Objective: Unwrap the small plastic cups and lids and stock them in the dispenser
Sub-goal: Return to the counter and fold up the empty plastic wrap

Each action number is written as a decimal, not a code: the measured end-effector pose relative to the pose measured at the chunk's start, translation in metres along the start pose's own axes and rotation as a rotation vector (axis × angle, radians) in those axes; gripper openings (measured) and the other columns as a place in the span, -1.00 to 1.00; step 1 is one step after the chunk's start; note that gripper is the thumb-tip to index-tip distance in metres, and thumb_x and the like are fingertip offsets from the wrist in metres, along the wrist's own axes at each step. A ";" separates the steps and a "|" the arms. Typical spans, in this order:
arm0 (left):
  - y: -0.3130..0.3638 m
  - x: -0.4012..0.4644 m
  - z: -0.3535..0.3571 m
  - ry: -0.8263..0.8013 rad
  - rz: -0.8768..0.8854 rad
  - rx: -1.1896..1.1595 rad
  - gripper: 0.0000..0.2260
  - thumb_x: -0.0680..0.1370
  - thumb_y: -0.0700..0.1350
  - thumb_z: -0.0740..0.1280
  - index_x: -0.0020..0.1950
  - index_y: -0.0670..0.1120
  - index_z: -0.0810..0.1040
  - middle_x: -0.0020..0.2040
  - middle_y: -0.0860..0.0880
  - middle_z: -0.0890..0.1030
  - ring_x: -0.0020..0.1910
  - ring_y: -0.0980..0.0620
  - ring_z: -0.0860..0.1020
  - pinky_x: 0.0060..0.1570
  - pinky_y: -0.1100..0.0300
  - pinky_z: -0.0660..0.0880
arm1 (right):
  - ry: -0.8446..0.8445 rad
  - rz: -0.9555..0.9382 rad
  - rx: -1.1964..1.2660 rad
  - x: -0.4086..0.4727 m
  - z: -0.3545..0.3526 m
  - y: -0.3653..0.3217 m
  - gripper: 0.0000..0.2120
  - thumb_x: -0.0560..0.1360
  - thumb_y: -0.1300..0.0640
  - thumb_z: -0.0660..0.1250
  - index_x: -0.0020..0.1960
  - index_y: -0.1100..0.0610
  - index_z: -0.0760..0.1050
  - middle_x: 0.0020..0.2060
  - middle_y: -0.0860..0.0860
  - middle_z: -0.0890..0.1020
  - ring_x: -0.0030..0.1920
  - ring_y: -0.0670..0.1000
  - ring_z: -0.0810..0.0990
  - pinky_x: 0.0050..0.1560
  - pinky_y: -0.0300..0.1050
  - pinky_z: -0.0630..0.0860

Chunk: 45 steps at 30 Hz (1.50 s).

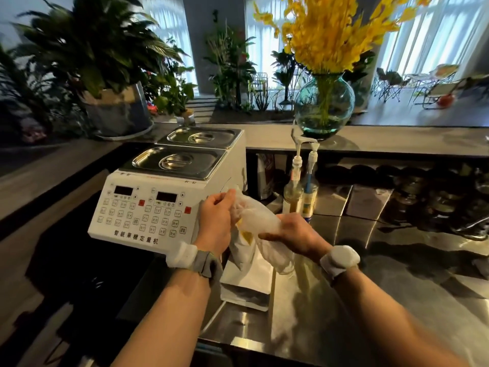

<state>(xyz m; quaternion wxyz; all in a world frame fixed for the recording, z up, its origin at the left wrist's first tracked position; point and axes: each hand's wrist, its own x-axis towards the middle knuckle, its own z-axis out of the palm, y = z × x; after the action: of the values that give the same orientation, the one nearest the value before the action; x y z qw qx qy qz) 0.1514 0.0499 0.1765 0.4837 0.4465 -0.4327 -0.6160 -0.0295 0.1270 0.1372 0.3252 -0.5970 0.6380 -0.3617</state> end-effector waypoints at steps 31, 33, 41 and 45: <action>0.022 -0.053 0.010 -0.212 0.527 0.515 -0.64 0.49 0.12 0.48 0.25 0.10 0.54 0.14 0.05 0.64 0.14 0.04 0.62 0.15 0.04 0.63 | 0.383 -0.005 0.796 0.000 0.000 -0.109 -0.66 0.58 -0.13 0.32 0.13 0.13 0.59 0.02 0.18 0.69 0.05 0.18 0.69 0.08 0.15 0.66; 0.026 -0.056 0.006 -0.197 0.543 0.527 -0.68 0.50 0.09 0.48 0.21 0.06 0.58 0.08 0.07 0.65 0.10 0.08 0.63 0.15 0.06 0.63 | 0.358 -0.017 0.833 -0.003 0.003 -0.114 -0.64 0.58 -0.11 0.31 0.15 0.16 0.59 0.00 0.17 0.70 0.03 0.16 0.71 0.00 0.05 0.67; 0.027 -0.074 -0.007 -0.112 0.526 0.430 -0.70 0.48 0.17 0.46 0.08 0.01 0.61 0.00 0.02 0.66 0.03 0.07 0.63 0.06 0.08 0.63 | 0.394 -0.007 0.829 -0.020 0.021 -0.133 -0.61 0.60 -0.15 0.27 0.14 0.18 0.57 0.04 0.19 0.67 0.08 0.16 0.67 0.11 0.11 0.64; 0.027 -0.089 -0.015 -0.067 0.538 0.392 -0.75 0.49 0.15 0.46 0.05 0.05 0.59 0.00 0.00 0.64 0.03 0.04 0.61 0.06 0.09 0.62 | 0.390 -0.008 0.864 -0.033 0.030 -0.134 -0.59 0.61 -0.10 0.28 0.15 0.26 0.56 -0.02 0.21 0.65 0.00 0.16 0.65 0.12 0.16 0.60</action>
<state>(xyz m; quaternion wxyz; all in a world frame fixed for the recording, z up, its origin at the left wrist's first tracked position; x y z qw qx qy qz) 0.1836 0.1316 0.2110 0.5195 0.3801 -0.6610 -0.3856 0.0689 0.1542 0.2351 0.4165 -0.3307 0.4760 -0.7004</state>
